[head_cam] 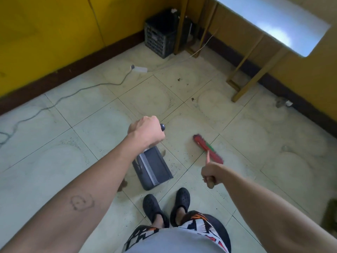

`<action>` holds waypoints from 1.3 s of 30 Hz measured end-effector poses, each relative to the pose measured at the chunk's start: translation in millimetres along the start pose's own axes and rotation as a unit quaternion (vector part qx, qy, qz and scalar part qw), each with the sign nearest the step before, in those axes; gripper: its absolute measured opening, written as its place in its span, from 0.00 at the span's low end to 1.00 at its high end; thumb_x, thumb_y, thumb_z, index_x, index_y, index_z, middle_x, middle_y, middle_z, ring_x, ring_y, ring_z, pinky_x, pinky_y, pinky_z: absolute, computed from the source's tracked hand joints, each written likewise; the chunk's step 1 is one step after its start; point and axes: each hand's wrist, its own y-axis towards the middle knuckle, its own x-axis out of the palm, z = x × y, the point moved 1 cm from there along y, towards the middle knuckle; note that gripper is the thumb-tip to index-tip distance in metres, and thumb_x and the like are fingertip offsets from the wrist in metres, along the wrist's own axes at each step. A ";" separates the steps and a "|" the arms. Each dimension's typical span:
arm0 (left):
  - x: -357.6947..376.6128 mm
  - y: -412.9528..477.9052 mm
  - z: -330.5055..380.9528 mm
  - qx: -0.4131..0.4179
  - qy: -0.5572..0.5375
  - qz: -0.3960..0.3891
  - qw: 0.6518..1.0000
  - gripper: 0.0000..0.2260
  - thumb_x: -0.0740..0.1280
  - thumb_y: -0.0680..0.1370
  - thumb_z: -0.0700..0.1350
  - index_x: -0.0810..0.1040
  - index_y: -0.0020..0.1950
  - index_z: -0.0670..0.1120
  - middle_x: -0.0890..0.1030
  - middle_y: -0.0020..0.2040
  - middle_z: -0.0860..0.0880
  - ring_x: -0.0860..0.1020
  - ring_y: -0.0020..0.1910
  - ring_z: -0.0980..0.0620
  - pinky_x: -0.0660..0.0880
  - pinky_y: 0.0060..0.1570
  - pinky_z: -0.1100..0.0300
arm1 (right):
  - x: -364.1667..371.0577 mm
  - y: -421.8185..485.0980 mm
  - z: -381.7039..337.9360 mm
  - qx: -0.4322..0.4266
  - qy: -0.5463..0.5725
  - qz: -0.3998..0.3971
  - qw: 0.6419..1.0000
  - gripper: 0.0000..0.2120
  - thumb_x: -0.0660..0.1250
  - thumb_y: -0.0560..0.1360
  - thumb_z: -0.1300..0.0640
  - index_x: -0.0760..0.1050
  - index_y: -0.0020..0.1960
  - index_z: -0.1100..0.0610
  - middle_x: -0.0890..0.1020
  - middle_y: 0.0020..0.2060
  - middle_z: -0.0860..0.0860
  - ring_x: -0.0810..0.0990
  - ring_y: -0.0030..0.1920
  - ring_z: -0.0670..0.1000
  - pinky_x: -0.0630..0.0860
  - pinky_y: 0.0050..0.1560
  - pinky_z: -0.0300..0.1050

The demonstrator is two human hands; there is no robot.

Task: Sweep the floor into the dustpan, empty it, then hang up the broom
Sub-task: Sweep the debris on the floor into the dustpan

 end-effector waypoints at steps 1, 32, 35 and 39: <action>-0.8 -0.4 1.0 0.001 0.000 -0.001 1.000 0.07 0.65 0.75 0.47 0.71 0.40 0.46 0.77 0.40 0.46 0.77 0.42 0.45 0.70 0.40 0.58 | 6.0 -6.5 -4.2 -0.004 -0.015 -0.020 1.000 0.32 0.50 0.72 0.73 0.49 0.74 0.62 0.79 0.40 0.56 0.70 0.25 0.48 0.70 0.22 0.39; -10.8 67.6 156.8 0.014 0.018 0.026 0.999 0.09 0.62 0.78 0.51 0.72 0.46 0.46 0.76 0.43 0.45 0.75 0.42 0.43 0.70 0.42 0.56 | -309.0 2.5 6.2 -0.030 0.253 -0.027 0.967 0.05 0.54 0.78 0.67 0.66 0.53 0.65 0.68 0.28 0.53 0.67 0.15 0.44 0.65 0.14 0.32; -7.5 91.1 205.8 0.001 0.028 0.016 0.999 0.07 0.62 0.78 0.49 0.72 0.45 0.46 0.75 0.42 0.46 0.75 0.42 0.44 0.70 0.43 0.55 | -359.5 36.1 26.2 -0.019 0.264 -0.003 0.964 0.05 0.55 0.78 0.68 0.67 0.44 0.63 0.68 0.28 0.54 0.68 0.14 0.45 0.66 0.15 0.32; -1.4 115.0 251.6 -0.011 0.034 0.005 0.999 0.06 0.62 0.78 0.47 0.70 0.42 0.49 0.74 0.42 0.46 0.74 0.41 0.44 0.68 0.43 0.56 | -402.1 85.4 42.6 -0.003 0.238 0.051 0.970 0.06 0.57 0.75 0.70 0.66 0.41 0.62 0.69 0.29 0.55 0.70 0.18 0.49 0.69 0.18 0.34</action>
